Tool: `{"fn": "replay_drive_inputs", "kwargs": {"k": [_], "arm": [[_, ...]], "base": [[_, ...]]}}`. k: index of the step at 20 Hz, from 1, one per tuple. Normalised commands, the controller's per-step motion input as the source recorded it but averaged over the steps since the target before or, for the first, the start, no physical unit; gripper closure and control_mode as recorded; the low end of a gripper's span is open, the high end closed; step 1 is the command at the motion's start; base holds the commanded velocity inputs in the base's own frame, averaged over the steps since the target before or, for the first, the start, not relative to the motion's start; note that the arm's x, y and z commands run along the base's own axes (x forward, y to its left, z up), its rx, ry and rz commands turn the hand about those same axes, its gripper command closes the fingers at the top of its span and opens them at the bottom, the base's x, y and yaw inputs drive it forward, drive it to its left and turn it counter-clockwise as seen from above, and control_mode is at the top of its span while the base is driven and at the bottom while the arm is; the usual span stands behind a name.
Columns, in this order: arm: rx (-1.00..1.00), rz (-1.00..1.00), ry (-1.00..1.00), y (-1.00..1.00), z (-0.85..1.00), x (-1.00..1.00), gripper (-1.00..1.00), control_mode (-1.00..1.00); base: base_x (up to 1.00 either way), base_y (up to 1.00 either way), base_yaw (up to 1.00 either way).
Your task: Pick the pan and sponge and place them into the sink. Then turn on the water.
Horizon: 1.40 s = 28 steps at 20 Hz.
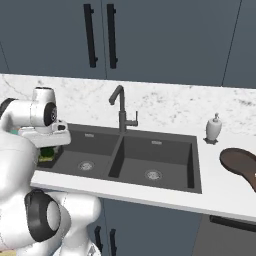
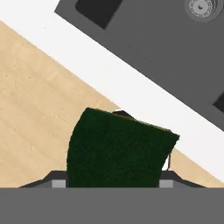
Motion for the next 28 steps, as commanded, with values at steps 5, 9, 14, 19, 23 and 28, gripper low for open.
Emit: {"fn": "replay_drive_inputs", "kwargs": {"k": [5, 9, 14, 19, 23, 28], "arm": [[0.0, -0.21, 0.05, -0.66, 0.06, -0.22, 1.0, -1.0], [0.0, -0.16, 0.03, -0.54, 0.0, -0.02, 1.0, -1.0], [0.0, -0.01, 0.0, -0.27, 0.0, -0.07, 1.0, -1.0], [0.0, 0.0, -0.03, -0.35, 0.0, -0.3, 1.0, -1.0], [0.0, 0.0, 0.0, -0.3, 0.0, -0.02, 1.0, -1.0], [0.0, 0.0, 0.0, -0.01, 0.0, 0.0, 1.0, -1.0]], "base": [[0.0, 0.0, 0.0], [0.0, 0.0, 0.0], [0.0, 0.0, 0.0], [0.0, 0.0, 0.0], [0.0, 0.0, 0.0], [0.0, 0.0, 0.0]]}}
